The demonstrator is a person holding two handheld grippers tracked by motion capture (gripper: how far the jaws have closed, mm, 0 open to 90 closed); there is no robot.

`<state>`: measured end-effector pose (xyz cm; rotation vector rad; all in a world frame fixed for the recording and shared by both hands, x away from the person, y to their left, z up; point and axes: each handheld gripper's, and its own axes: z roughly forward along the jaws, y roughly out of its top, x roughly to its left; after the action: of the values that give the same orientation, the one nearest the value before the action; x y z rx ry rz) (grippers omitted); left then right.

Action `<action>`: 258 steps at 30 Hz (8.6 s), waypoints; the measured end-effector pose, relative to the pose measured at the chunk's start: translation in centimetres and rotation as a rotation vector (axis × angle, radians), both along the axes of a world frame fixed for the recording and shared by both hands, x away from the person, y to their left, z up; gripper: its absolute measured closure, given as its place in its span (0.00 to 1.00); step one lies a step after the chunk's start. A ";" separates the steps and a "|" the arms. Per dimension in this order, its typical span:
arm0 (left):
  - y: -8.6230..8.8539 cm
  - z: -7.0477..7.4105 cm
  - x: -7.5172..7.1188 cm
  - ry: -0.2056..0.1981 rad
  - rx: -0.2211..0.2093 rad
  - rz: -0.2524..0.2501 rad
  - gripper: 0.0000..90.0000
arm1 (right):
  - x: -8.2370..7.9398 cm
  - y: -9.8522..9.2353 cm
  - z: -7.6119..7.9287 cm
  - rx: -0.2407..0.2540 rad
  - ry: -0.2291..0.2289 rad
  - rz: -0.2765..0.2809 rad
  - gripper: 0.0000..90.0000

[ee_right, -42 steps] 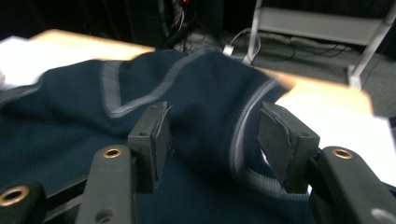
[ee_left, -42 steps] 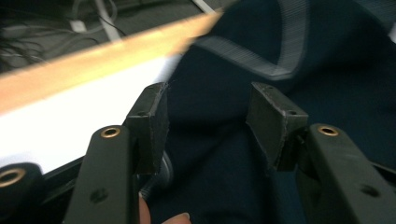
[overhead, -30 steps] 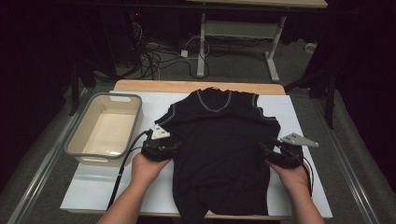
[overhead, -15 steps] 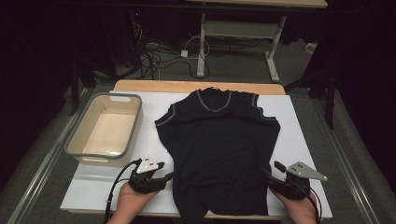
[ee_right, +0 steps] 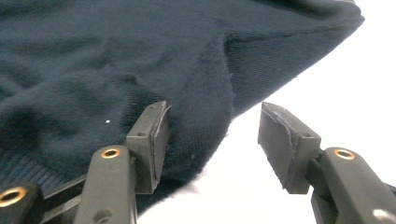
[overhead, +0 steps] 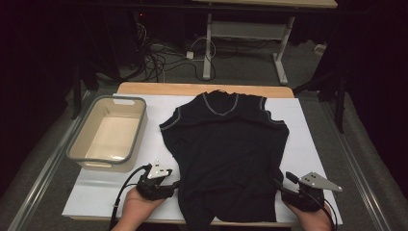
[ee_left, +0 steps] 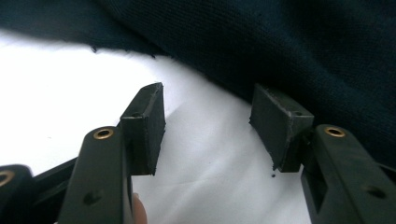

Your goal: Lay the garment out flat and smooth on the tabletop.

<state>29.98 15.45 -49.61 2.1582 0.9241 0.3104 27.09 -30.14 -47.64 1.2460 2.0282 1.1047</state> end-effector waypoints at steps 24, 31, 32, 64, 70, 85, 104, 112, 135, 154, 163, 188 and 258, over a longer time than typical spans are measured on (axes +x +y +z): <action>-3.1 0.5 -0.1 -0.010 -0.009 -0.097 0.48 | -0.3 3.3 -0.6 -0.092 0.083 0.148 0.95; -5.0 0.7 1.1 -0.005 -0.003 -0.135 0.48 | -3.9 -3.2 -0.3 -0.068 0.028 -0.043 0.95; -5.3 0.7 1.2 -0.003 -0.002 -0.136 0.48 | -4.4 -4.1 -0.3 -0.057 0.023 -0.069 0.95; 1.8 1.7 -2.5 -0.098 -0.019 0.014 0.97 | 0.0 -0.3 0.6 -0.060 -0.040 0.014 0.54; 5.2 2.1 -4.8 -0.114 -0.023 0.075 0.97 | 1.2 0.8 0.7 -0.051 -0.042 0.038 0.53; 7.5 1.3 -5.5 -0.080 -0.028 0.127 0.96 | 2.8 -0.5 -0.2 -0.020 0.056 -0.089 0.28; -1.6 2.9 -0.4 -0.088 -0.105 -0.111 0.52 | -5.9 -5.0 -0.3 -0.103 0.053 -0.096 0.94; -2.6 2.5 0.7 -0.085 -0.077 -0.095 0.48 | -8.4 -7.1 -0.6 -0.061 0.063 -0.128 0.84; 1.8 0.2 -4.6 -0.013 -0.019 0.018 0.47 | -0.7 -0.1 1.6 -0.039 -0.043 0.045 0.51; 6.4 0.6 -8.8 -0.091 -0.004 0.132 0.93 | 1.8 4.2 2.1 -0.055 -0.069 0.148 0.54; 7.1 0.8 -8.0 -0.079 -0.036 0.144 0.87 | 1.4 4.7 1.8 -0.063 -0.060 0.169 0.55; -8.4 0.1 -7.0 -0.027 0.008 -0.271 0.84 | -3.7 -0.1 1.0 -0.077 -0.039 0.027 0.56; 7.1 0.5 -5.4 0.005 -0.029 0.071 0.94 | -2.6 -2.3 1.1 -0.025 -0.057 0.007 0.55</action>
<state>24.63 22.50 -49.06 2.1041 1.0038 0.3240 24.46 -32.47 -46.56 1.1835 1.9993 1.1025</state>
